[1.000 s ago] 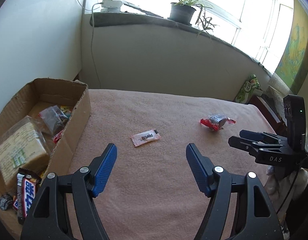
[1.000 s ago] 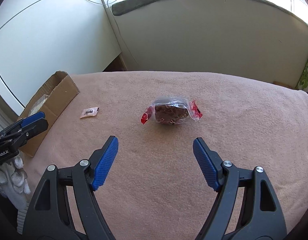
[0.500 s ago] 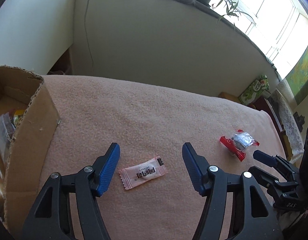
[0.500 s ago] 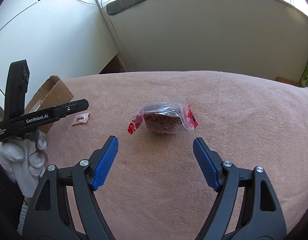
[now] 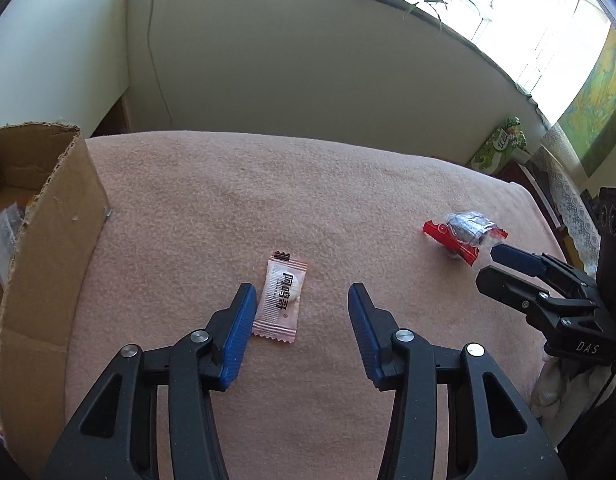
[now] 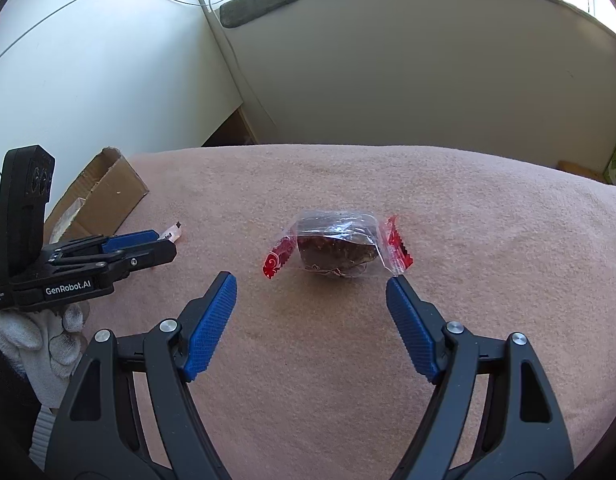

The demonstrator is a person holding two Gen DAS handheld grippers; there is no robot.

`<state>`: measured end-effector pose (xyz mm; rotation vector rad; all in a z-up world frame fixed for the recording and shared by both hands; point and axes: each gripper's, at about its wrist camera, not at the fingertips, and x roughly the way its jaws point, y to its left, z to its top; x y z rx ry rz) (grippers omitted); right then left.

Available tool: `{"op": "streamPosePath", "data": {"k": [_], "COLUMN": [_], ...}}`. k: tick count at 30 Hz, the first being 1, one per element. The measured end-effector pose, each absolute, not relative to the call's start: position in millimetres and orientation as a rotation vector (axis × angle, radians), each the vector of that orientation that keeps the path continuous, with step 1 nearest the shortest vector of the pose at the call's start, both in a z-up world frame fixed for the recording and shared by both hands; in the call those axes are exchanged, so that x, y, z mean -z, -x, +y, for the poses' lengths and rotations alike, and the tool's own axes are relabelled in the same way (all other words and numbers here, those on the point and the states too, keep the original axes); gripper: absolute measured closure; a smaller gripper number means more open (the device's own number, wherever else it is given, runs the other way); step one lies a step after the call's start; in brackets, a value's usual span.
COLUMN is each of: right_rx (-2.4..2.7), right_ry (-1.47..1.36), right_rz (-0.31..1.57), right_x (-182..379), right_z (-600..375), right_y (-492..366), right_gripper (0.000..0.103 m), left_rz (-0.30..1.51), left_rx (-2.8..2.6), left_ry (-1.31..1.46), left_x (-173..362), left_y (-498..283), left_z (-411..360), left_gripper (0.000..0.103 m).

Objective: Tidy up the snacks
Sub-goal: 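Close the left gripper on the pink candy while the right gripper closes on the clear bag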

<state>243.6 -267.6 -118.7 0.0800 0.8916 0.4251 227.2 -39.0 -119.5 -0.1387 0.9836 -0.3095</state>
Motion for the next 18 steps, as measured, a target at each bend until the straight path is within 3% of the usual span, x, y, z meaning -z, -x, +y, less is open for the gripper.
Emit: {"op": "streamPosePath", "data": {"k": [7, 14, 18], "right_rx": [-0.386, -0.340, -0.330], "right_ry": [-0.035, -0.004, 0.022], "right_rz": [0.888, 0.911, 0.915], "right_x": [118.9, 126.1, 129.7], "right_z": [-252.6, -243.8, -236.4], "right_y": [-253.0, -270.6, -279.0], "right_gripper": [0.023, 0.023, 0.024], "left_rz": [0.936, 0.921, 0.916], "left_rx": [0.209, 0.186, 0.193], "left_ry": [-0.038, -0.042, -0.028], "left_x": [123.2, 124.9, 124.6], "left_y": [-223.8, -227.3, -224.2], "left_z": [-59.3, -57.0, -51.4], "left_gripper": [0.069, 0.084, 0.085]}}
